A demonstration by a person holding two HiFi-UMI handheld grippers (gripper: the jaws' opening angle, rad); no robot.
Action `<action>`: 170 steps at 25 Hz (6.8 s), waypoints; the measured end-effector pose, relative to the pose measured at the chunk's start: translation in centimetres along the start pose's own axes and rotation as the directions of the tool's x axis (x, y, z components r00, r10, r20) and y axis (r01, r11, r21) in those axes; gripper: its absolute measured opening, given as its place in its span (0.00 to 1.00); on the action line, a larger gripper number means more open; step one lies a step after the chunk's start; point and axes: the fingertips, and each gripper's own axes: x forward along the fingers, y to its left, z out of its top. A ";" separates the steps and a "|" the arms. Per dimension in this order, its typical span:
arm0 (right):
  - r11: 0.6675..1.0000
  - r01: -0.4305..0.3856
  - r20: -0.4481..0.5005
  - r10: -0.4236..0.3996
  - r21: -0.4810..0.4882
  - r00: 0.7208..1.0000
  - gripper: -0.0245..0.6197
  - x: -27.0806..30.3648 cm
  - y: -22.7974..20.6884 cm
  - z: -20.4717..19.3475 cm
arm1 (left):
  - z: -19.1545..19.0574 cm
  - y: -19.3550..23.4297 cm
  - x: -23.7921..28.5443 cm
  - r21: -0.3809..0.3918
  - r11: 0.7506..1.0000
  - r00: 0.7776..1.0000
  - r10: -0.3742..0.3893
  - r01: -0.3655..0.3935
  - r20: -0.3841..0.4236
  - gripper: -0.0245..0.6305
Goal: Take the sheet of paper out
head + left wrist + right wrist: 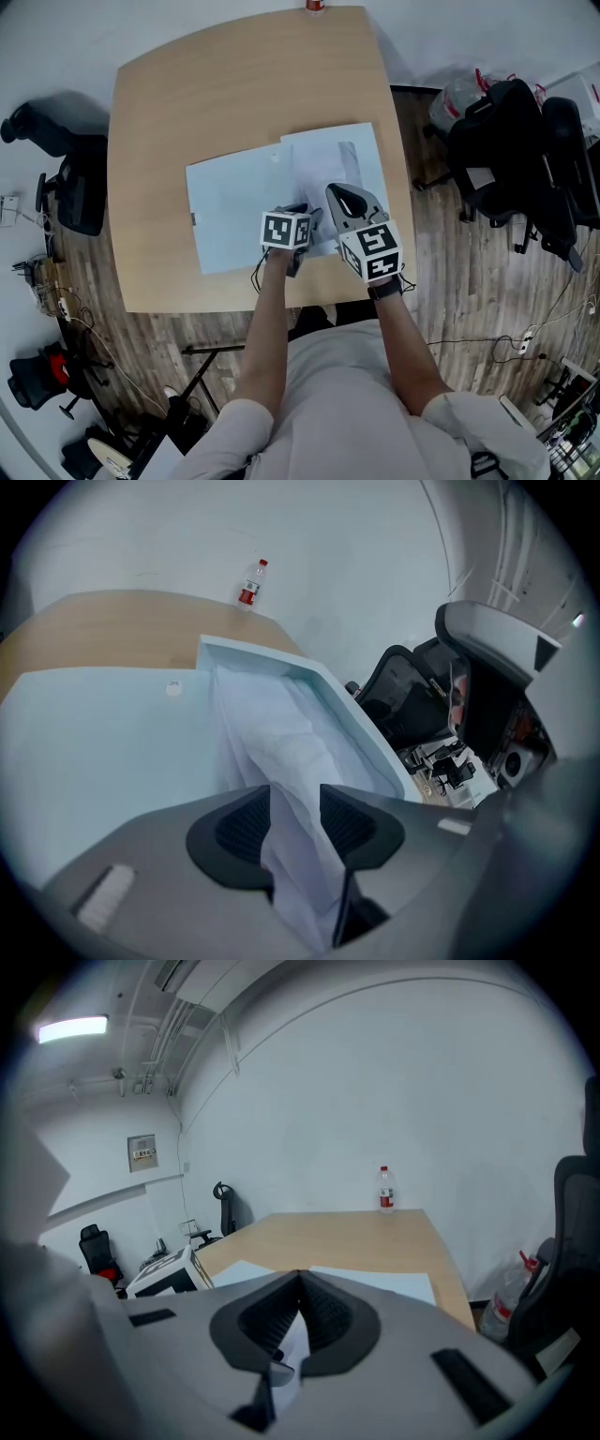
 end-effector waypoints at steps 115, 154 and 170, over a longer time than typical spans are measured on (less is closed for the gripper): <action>0.989 -0.120 0.139 0.131 -0.089 0.982 0.06 -3.8 13.0 3.3 | -2.0 7.5 -23.3 -0.181 0.938 0.866 0.344 -0.297 0.362 0.05; 0.971 0.229 0.485 -0.166 -0.074 0.859 0.06 -14.2 13.6 15.4 | 8.2 -5.9 -42.1 0.014 0.815 0.378 0.254 -0.580 0.890 0.05; 0.947 0.298 0.505 -0.199 -0.122 0.840 0.06 -14.9 13.1 18.0 | 11.6 -8.4 -41.8 0.088 0.842 0.378 0.143 -0.533 0.915 0.05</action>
